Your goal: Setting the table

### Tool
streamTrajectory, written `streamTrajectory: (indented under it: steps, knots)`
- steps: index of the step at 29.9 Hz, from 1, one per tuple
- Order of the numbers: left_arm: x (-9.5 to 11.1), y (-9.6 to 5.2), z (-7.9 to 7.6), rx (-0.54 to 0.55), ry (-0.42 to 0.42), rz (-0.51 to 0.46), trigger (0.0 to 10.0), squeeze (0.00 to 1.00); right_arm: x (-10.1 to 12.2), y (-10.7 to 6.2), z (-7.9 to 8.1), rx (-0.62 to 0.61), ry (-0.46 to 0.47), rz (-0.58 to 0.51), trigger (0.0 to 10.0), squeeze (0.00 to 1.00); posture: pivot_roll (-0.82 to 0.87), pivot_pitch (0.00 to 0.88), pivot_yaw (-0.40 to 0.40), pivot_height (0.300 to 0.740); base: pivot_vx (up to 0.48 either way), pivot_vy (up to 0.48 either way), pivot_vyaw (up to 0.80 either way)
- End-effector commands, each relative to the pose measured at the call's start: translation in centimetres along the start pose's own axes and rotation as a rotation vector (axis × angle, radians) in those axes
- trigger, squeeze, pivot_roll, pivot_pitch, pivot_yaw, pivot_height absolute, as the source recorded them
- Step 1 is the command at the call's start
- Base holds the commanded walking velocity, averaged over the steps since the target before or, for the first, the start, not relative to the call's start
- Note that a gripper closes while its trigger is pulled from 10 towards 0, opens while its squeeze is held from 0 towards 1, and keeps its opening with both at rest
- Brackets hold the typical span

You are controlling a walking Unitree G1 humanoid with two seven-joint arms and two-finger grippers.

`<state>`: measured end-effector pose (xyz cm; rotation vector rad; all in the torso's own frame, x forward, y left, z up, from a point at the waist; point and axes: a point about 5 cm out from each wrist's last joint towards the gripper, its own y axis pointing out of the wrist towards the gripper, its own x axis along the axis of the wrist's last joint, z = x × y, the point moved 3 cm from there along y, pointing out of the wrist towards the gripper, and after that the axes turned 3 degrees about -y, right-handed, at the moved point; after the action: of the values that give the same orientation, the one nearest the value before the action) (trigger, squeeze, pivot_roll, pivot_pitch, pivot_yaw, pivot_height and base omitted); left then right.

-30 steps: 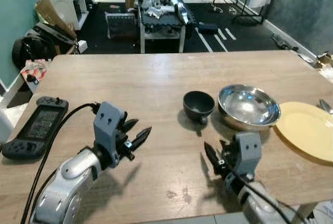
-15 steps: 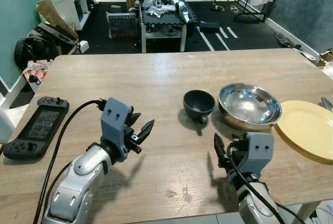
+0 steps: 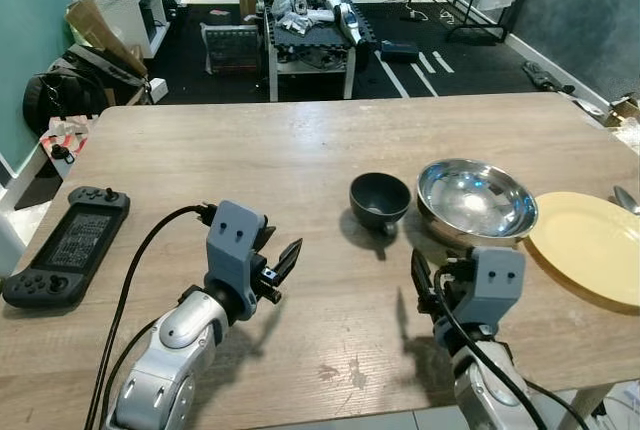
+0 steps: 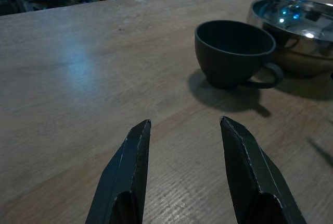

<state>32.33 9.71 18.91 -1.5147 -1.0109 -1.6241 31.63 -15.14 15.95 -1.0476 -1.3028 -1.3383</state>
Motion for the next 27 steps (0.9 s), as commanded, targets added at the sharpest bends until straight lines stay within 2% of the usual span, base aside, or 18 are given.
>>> streamTrajectory:
  steps: [1, 14, 22, 27]
  knots:
    - [-0.5, -0.17, 0.14, 0.01, -0.001, 0.012, 10.0, 0.0, -0.68, -0.18, -0.03, -0.001, -0.005, 0.029, 10.0, 0.0, 0.11, 0.101, 0.041, 0.74, 0.0, 0.0, 0.0]
    - [-0.53, 0.22, 0.58, 0.028, 0.03, 0.014, 10.0, 0.0, -1.11, 0.47, -0.28, -0.035, -0.009, 0.034, 10.0, 0.0, 0.12, 0.106, 0.066, 0.74, 0.0, 0.0, 0.0]
    - [-1.0, 0.39, 0.52, 0.038, 0.004, 0.014, 10.0, 0.0, -1.17, 0.05, -0.42, -0.044, -0.021, 0.041, 10.0, 0.0, 0.09, 0.099, 0.065, 0.74, 0.0, 0.0, 0.0]
    - [-1.18, 0.76, -0.06, 0.021, -0.011, 0.013, 10.0, 0.0, -1.16, -0.14, -0.71, -0.048, -0.027, 0.042, 10.0, 0.0, 0.06, 0.091, 0.071, 0.74, 0.0, 0.0, 0.0]
